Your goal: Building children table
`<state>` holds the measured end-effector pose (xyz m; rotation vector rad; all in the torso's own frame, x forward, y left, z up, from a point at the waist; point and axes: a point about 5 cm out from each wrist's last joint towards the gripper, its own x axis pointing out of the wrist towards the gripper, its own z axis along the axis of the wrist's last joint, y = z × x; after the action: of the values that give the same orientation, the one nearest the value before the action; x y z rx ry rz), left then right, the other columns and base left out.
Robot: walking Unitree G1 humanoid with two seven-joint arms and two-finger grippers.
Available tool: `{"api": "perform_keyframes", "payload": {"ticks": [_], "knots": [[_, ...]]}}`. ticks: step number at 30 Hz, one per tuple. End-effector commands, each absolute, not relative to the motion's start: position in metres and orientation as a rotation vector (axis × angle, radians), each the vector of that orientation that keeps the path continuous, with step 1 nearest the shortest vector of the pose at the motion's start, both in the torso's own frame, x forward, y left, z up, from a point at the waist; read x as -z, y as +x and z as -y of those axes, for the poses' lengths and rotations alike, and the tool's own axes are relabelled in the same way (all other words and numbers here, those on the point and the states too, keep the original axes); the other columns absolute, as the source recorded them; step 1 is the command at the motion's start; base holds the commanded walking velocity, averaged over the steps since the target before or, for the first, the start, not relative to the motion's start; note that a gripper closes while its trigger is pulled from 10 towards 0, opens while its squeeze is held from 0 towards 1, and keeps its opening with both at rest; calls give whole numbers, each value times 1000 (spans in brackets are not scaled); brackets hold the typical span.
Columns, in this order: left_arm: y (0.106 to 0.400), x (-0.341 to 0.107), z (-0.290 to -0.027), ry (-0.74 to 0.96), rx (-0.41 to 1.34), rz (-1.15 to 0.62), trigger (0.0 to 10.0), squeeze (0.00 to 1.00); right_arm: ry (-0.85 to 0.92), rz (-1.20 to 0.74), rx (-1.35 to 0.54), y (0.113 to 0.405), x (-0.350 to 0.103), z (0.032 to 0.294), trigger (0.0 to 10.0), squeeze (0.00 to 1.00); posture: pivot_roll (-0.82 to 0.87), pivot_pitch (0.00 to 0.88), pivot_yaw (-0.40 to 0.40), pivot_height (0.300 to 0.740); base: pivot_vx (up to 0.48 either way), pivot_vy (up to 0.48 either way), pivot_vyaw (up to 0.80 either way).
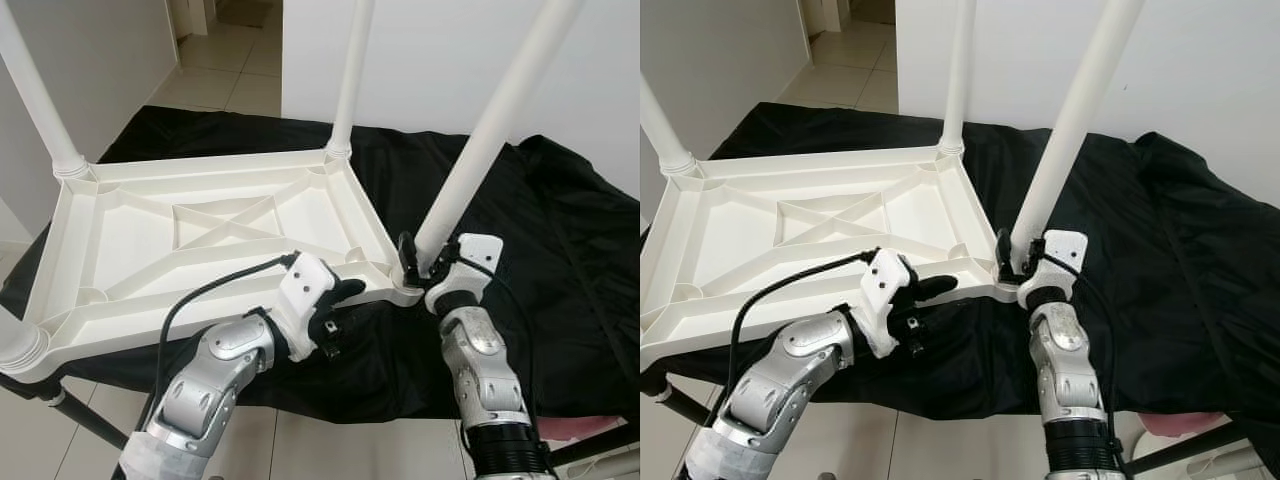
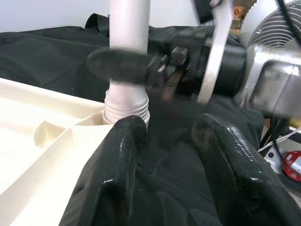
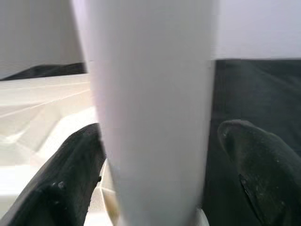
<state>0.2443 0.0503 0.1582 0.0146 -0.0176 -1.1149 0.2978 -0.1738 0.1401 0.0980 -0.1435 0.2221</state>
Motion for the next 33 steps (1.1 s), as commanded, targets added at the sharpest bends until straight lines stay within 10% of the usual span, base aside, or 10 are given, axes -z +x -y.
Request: {"api": "perform_keyframes", "payload": {"ticks": [1,16,17,19,30,31,33], "knots": [[244,-157,-48,13,1112,18,10000,0,116,147,-312,299,-142,175,10000,0,-22,0,-55,740,0,0,0],[249,-159,-48,8,1127,29,10000,0,1,60,-582,315,-131,187,10000,0,-26,0,-58,740,0,0,0],[248,-159,-46,9,1131,31,10000,0,-2,45,-591,319,-128,187,1765,0,-23,0,-62,740,0,0,0],[248,-158,-45,12,1133,34,10000,0,2,36,-595,322,-126,186,0,0,-22,0,-63,740,0,0,0],[262,-156,-49,50,1095,47,10000,0,31,9,-583,322,-110,180,0,0,-13,0,-72,740,0,0,0],[263,-155,-49,51,1093,45,10000,0,34,10,-582,321,-109,179,10000,0,-15,0,-69,740,0,0,0],[265,-152,-49,59,1090,38,10000,0,42,17,-579,318,-106,176,10000,0,-19,0,-65,740,0,0,0]]}}
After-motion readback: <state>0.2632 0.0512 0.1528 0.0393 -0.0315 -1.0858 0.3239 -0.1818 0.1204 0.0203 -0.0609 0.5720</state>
